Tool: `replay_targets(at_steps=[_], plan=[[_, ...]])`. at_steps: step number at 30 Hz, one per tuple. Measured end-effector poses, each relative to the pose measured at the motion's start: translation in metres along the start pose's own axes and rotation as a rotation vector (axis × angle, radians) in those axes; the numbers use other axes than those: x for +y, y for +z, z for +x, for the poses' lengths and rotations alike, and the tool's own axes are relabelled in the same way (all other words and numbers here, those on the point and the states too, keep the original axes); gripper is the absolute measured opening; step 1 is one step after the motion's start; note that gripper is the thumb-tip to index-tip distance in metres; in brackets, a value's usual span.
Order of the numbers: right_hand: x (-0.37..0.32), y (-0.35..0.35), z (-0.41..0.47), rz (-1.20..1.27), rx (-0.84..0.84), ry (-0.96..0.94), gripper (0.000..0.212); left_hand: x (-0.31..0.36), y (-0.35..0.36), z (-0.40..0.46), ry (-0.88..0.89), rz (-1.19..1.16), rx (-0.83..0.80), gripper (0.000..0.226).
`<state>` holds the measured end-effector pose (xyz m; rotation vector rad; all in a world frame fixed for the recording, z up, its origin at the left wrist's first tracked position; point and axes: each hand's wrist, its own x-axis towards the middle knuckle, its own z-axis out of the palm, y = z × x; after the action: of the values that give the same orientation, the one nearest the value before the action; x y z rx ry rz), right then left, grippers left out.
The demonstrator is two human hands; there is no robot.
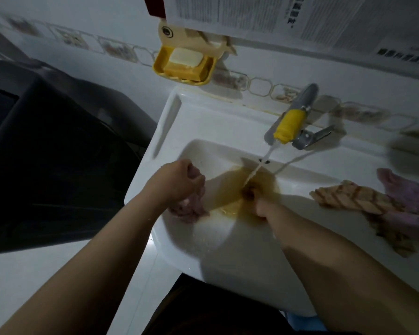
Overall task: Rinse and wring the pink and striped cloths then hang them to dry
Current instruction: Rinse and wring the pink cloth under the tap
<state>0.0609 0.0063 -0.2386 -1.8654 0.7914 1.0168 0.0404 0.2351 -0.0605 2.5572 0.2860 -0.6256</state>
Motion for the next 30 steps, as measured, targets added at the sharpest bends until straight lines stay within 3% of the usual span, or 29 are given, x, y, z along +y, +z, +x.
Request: replay_targets(at_steps=[2, 4, 7, 10, 12, 16, 21, 24, 27, 30], plan=[[-0.007, 0.003, -0.004, -0.154, -0.034, 0.004, 0.042, -0.002, -0.002, 0.002, -0.018, -0.099, -0.039, 0.019], [-0.017, 0.001, -0.011, -0.272, -0.061, -0.12, 0.045, -0.003, 0.001, 0.001, -0.032, -0.231, -0.083, 0.017], [-0.019, 0.001, -0.009, -0.344, 0.001, -0.181, 0.04, 0.002, 0.005, -0.003, -0.041, -0.341, -0.126, 0.022], [-0.017, -0.002, -0.013, -0.248, 0.187, -0.131, 0.032, 0.021, 0.003, -0.009, 0.009, -0.479, -0.201, 0.028], [-0.025, -0.007, -0.023, -0.037, 0.236, -0.23, 0.035, 0.032, 0.004, -0.012, 0.083, -0.507, -0.292, 0.032], [-0.047, -0.006, -0.073, 0.397, -0.071, -0.362, 0.049, 0.038, 0.01, -0.006, 0.146, -0.381, -0.367, 0.029], [-0.037, -0.01, -0.105, 0.087, -0.295, -0.329, 0.088, 0.049, 0.008, 0.003, 0.235, -0.287, -0.312, 0.024], [-0.035, -0.032, -0.118, 0.339, -0.423, -0.395, 0.065, 0.048, 0.01, 0.008, 0.248, -0.343, -0.309, 0.024], [-0.049, -0.053, -0.135, 0.601, -0.299, -0.487, 0.018, 0.044, 0.019, 0.012, 0.255, -0.32, -0.343, 0.025], [-0.064, -0.062, -0.139, 0.582, -0.097, -0.585, 0.026, 0.046, 0.031, 0.013, 0.226, -0.365, -0.392, 0.046]])
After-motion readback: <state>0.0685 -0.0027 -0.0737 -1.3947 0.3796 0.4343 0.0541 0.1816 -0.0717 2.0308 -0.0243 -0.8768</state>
